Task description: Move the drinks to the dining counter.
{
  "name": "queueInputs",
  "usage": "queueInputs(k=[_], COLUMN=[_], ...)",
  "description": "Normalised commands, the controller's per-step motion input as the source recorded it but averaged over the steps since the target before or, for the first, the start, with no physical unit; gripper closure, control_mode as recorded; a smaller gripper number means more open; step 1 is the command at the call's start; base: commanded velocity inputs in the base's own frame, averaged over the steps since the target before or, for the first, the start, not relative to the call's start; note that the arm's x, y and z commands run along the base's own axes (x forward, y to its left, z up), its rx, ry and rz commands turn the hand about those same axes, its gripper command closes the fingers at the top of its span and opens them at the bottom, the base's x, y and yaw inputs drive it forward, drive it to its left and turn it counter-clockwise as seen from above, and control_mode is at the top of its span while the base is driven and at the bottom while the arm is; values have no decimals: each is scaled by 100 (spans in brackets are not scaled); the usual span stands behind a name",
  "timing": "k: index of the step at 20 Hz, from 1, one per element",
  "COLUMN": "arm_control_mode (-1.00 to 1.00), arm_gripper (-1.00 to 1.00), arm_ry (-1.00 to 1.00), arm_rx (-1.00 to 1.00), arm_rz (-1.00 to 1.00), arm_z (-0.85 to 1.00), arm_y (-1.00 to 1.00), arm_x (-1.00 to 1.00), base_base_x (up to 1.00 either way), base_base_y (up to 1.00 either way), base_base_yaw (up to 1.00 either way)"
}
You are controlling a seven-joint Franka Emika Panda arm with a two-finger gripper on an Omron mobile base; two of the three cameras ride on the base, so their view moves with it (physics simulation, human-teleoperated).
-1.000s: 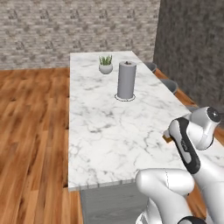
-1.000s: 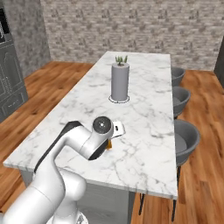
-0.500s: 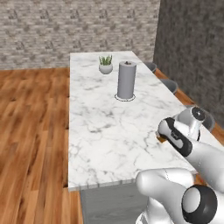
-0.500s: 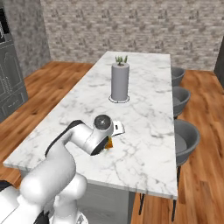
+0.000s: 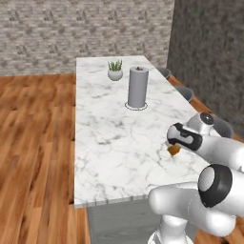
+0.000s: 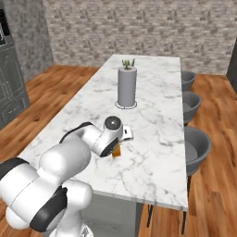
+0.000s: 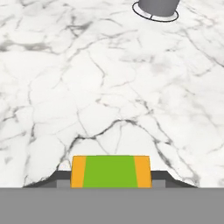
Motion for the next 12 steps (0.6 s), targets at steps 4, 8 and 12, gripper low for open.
queueInputs(k=[4, 8, 12], arm_control_mode=[-100, -100, -100], arm_gripper=[100, 100, 100], arm_ry=[-15, -4, 1], arm_rx=[0, 0, 0], arm_rz=[0, 0, 0], arm_z=[-30, -27, -17], arm_y=[0, 0, 0], arm_x=[13, 30, 47], base_base_x=[0, 0, 0], base_base_y=[0, 0, 0], base_base_yaw=[0, 0, 0])
